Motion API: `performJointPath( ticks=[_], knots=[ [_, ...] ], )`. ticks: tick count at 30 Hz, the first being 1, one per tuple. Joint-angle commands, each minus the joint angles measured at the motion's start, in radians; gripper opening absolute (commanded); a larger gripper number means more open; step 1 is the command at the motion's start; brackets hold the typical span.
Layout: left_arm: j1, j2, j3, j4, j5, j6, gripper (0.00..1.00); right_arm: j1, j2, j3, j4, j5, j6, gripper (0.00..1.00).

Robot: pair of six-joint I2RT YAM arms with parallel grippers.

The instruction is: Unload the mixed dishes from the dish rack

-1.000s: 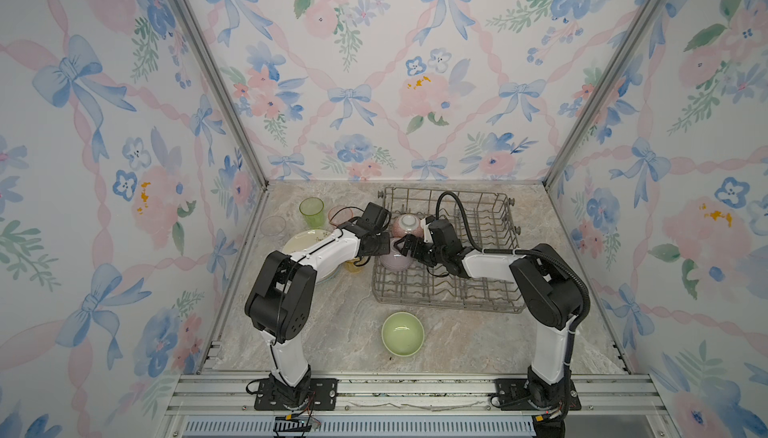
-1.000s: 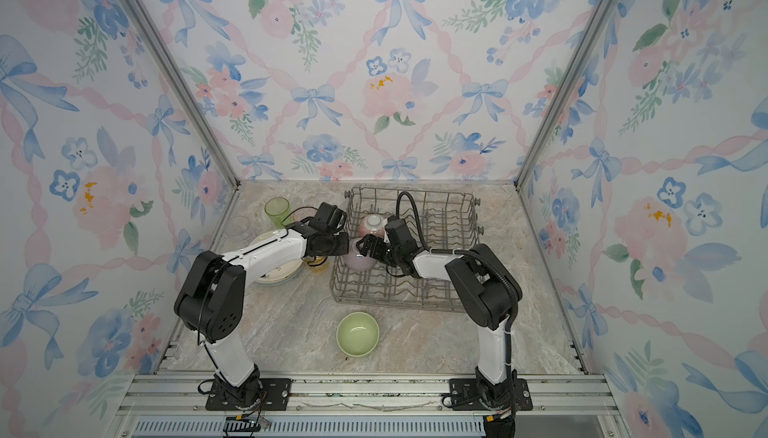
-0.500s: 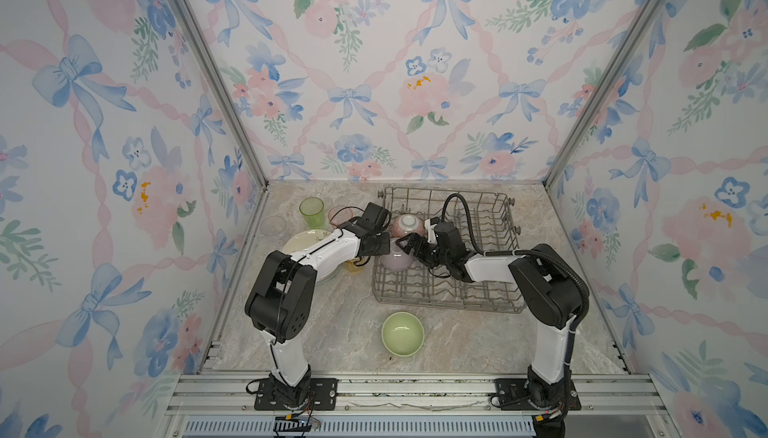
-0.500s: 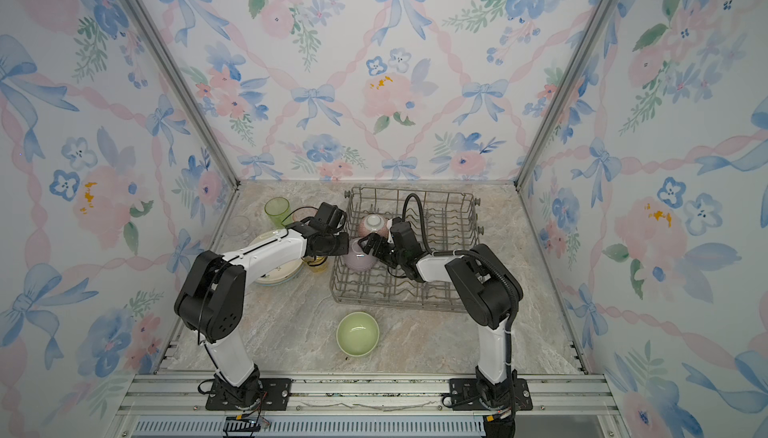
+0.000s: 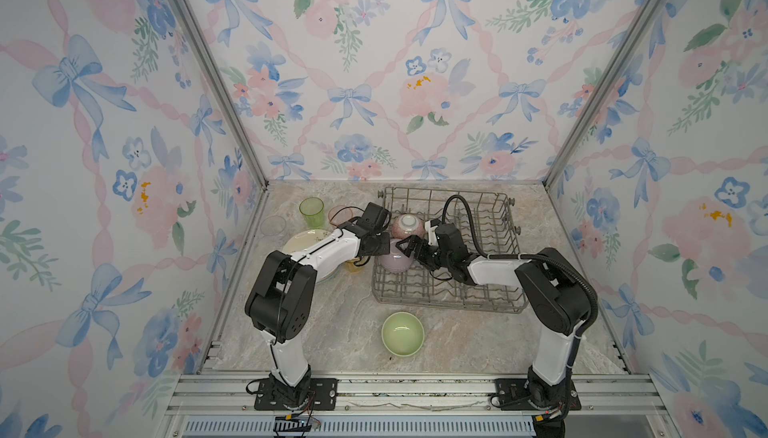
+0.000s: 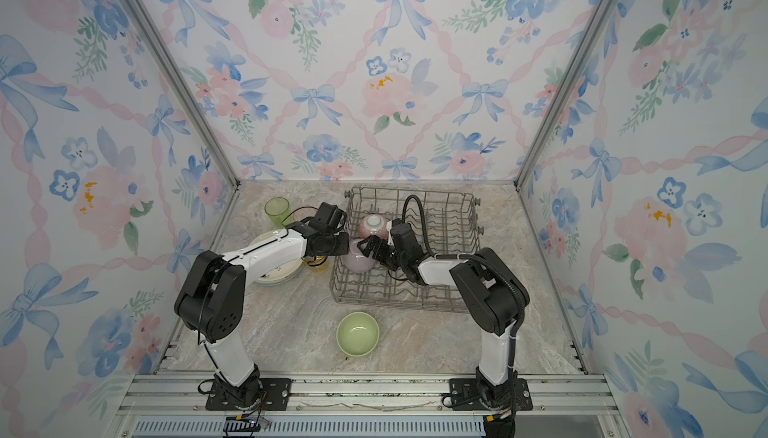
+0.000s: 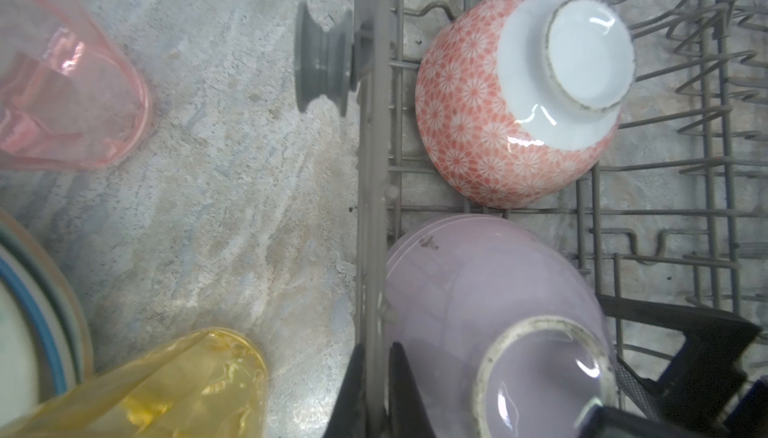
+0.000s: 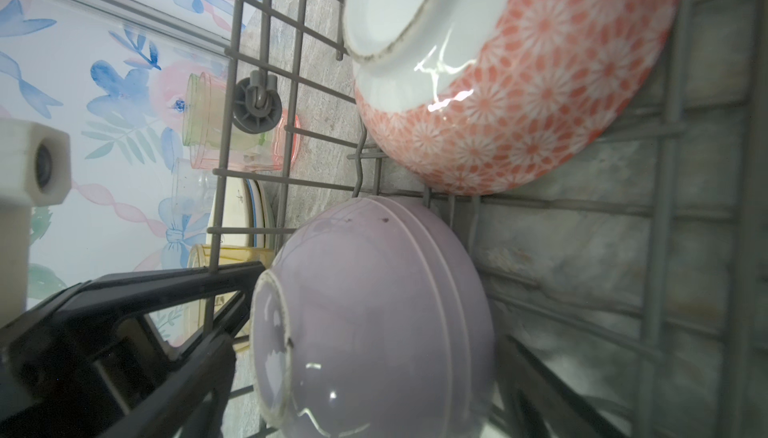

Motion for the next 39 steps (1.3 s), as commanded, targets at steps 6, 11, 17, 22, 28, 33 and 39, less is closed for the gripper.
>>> performJointPath(
  ticks=[6, 11, 17, 22, 28, 33, 39],
  knots=[
    [-0.004, 0.026, -0.003, 0.026, 0.088, -0.011, 0.08, 0.092, -0.088, 0.005, 0.117, -0.134, -0.004, 0.96],
    [-0.004, 0.03, -0.005, 0.026, 0.091, -0.011, 0.08, 0.093, -0.084, -0.006, 0.174, -0.143, 0.017, 0.95],
    [-0.002, 0.026, -0.006, 0.026, 0.088, -0.009, 0.08, 0.098, -0.089, -0.013, 0.199, -0.146, 0.031, 0.93],
    [-0.001, 0.03, -0.004, 0.025, 0.09, -0.009, 0.08, 0.102, -0.104, -0.034, 0.267, -0.147, 0.061, 0.89],
    [0.002, 0.03, -0.001, 0.026, 0.096, -0.007, 0.08, 0.114, -0.118, -0.03, 0.275, -0.154, 0.069, 0.87],
    [0.003, 0.032, 0.01, 0.026, 0.095, -0.009, 0.08, 0.126, -0.138, -0.034, 0.245, -0.135, 0.049, 0.87],
    [0.006, 0.039, 0.018, 0.025, 0.108, -0.008, 0.08, 0.144, -0.189, -0.072, 0.267, -0.107, 0.039, 0.86]
  ],
)
